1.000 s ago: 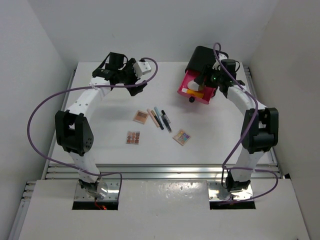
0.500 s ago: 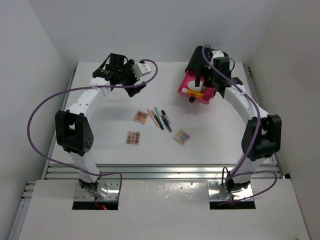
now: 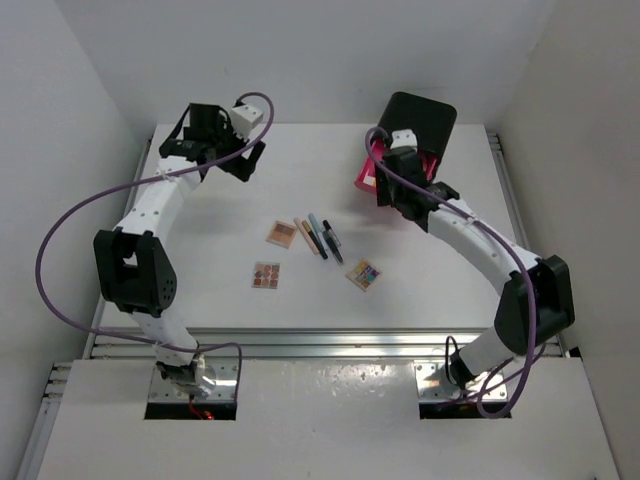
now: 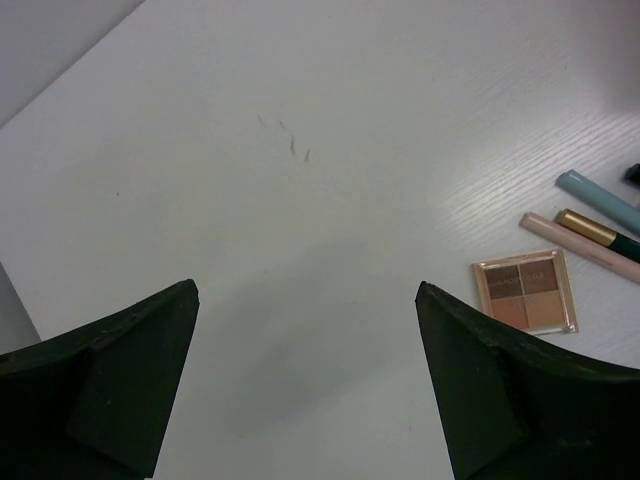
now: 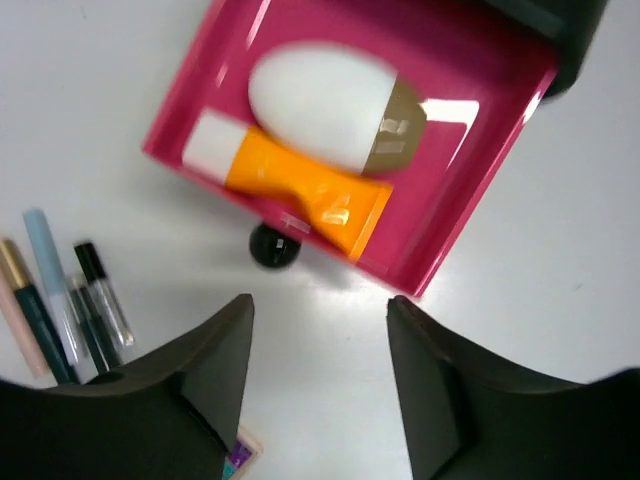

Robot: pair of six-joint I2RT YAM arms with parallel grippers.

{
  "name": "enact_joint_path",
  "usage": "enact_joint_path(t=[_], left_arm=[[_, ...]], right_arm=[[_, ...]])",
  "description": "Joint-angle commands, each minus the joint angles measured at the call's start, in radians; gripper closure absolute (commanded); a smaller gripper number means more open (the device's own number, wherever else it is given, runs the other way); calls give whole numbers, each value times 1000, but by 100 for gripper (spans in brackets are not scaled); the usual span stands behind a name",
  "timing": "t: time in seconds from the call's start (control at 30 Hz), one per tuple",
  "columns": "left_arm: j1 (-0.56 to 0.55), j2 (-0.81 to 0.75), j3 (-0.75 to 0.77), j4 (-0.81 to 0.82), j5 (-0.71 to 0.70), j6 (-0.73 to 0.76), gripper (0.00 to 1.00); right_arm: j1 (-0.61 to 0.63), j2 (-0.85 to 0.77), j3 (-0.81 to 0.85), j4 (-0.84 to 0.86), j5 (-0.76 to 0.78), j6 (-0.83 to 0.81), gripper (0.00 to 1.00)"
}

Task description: Organize the makeup

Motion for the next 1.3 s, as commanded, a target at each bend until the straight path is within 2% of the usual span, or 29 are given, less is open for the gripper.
enact_joint_path(t=[0.0,0.03,0.1,0.27,0.43,0.57,0.73,0.87,1.0,1.13,1.23,1.27], left_arm=[[0,-64,-42,0,-24,-76,4],[0,-64,-64,0,-24,-76,4],[0,-74,-75,0,-33,-76,4],[0,-94,-108,10,-44,-76,4],[0,-104,-128,30,-44,-76,4],[0,-134,-147,30,-44,-76,4],[0,-144,-156,30,-53,-76,4],[0,-144,-156,30,-53,-67,4],[0,-144,-156,30,-62,-67,4],[0,-144,-156,30,-72,-58,4],[0,-144,-156,30,-72,-58,4],[0,-144,-156,30,-72,-58,4]], right_arm=[[43,-19,-92,18,44,224,43],[80,-9,-108,56,45,241,36],[104,17,-138,116,126,280,36],[115,105,-111,107,208,381,36],[88,185,-88,207,150,401,40],[77,248,-22,152,209,446,43],[66,260,-43,233,220,426,45],[59,272,-36,239,284,410,56],[31,278,-31,255,265,407,66],[23,265,-46,310,263,369,87],[19,258,-46,331,263,328,99],[19,257,-48,336,263,312,100]])
